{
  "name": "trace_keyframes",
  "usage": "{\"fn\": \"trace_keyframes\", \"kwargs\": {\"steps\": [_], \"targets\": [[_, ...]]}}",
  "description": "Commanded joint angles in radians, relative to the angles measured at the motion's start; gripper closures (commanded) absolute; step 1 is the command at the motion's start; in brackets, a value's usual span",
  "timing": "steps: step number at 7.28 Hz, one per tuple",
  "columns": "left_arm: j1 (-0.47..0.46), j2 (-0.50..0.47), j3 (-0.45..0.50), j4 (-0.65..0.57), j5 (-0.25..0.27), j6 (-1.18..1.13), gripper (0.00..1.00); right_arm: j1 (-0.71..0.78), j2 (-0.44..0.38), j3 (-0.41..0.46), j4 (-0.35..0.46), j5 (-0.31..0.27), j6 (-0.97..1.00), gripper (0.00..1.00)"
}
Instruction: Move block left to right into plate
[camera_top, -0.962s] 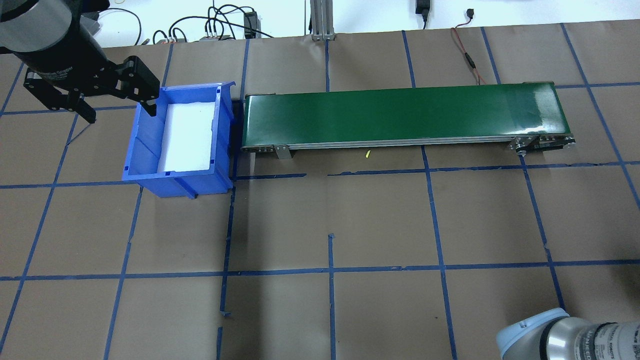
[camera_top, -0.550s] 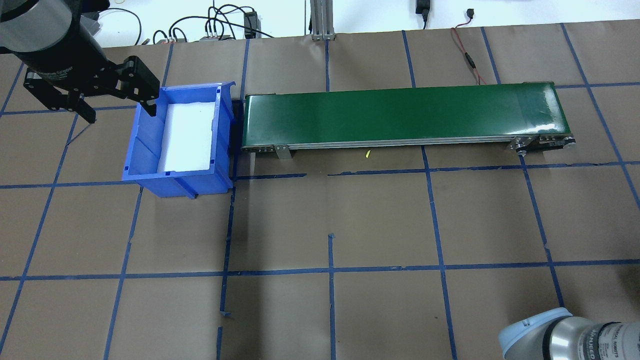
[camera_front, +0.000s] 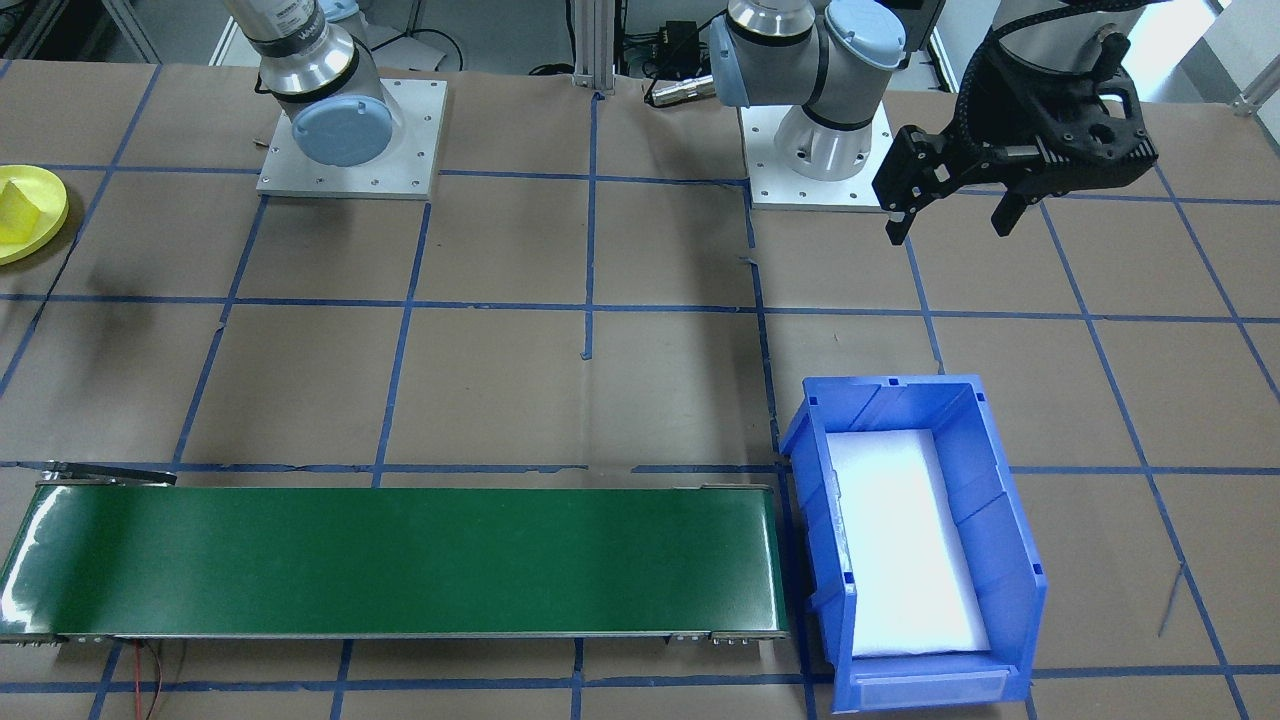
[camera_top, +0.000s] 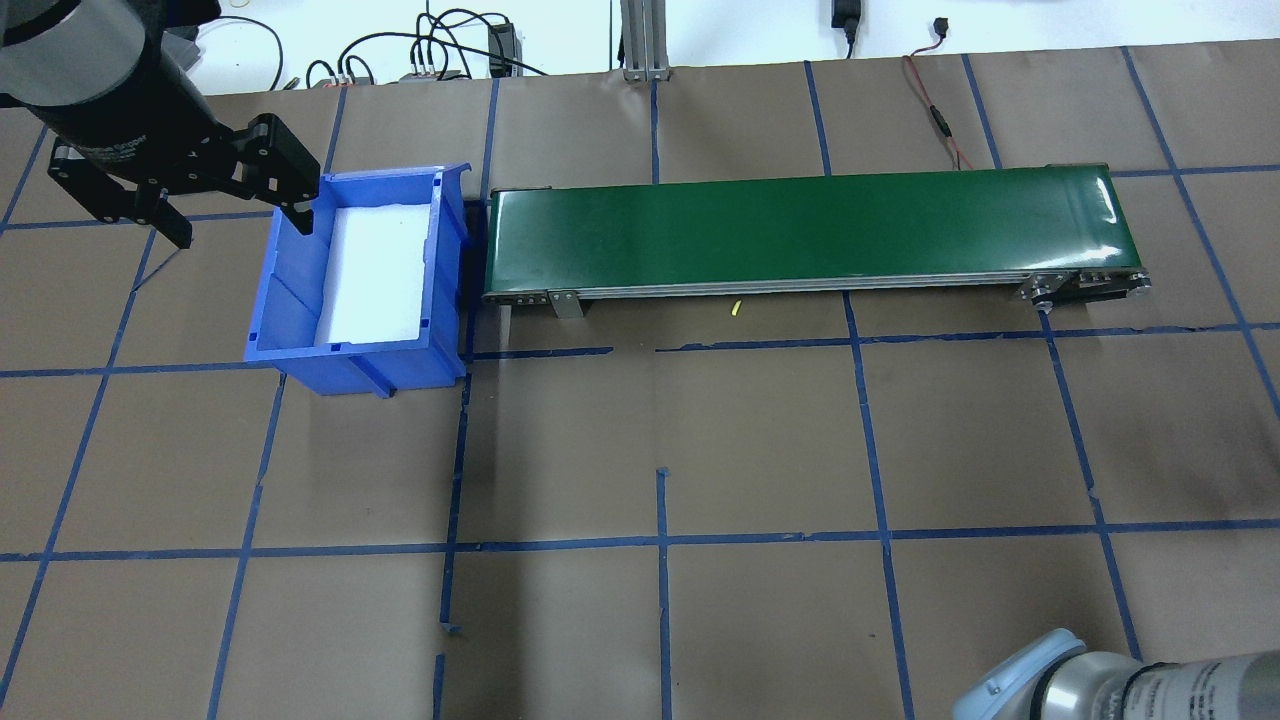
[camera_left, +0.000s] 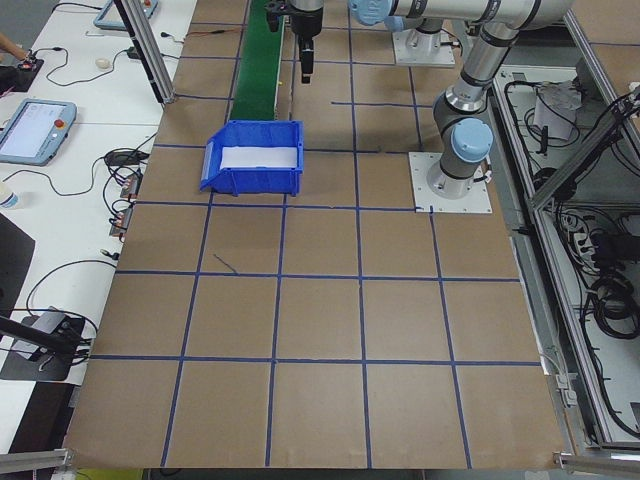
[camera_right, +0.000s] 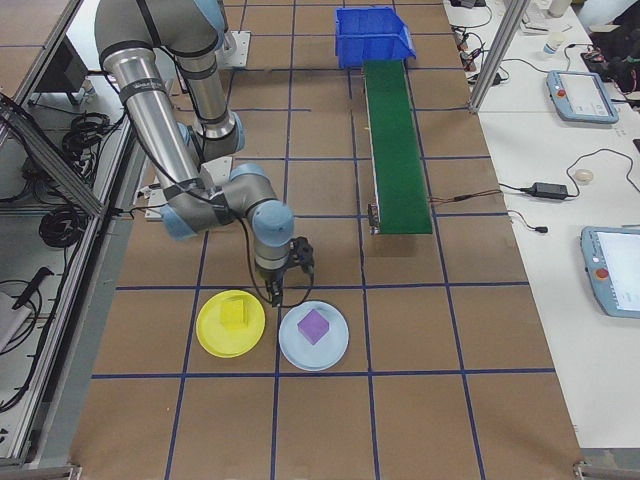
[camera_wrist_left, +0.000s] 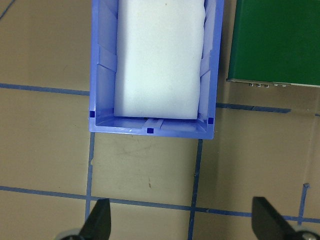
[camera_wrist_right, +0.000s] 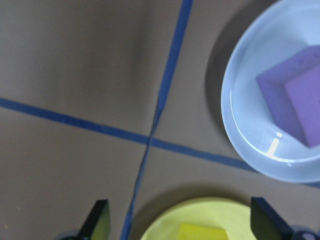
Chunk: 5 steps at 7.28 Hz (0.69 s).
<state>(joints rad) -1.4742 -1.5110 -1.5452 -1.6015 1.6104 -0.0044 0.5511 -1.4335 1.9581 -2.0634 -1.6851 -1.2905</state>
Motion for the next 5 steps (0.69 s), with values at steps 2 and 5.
{"fn": "trace_keyframes", "kwargs": {"steps": [2,5], "targets": [[0.0,0.002,0.0,-0.014,-0.001,-0.015,0.0,0.376,-0.016,-0.059,0.091,0.019,0.456,0.0],[0.011,0.002,0.02,-0.026,0.002,0.0,0.0,0.632,-0.082,-0.076,0.209,0.021,0.826,0.0]]}}
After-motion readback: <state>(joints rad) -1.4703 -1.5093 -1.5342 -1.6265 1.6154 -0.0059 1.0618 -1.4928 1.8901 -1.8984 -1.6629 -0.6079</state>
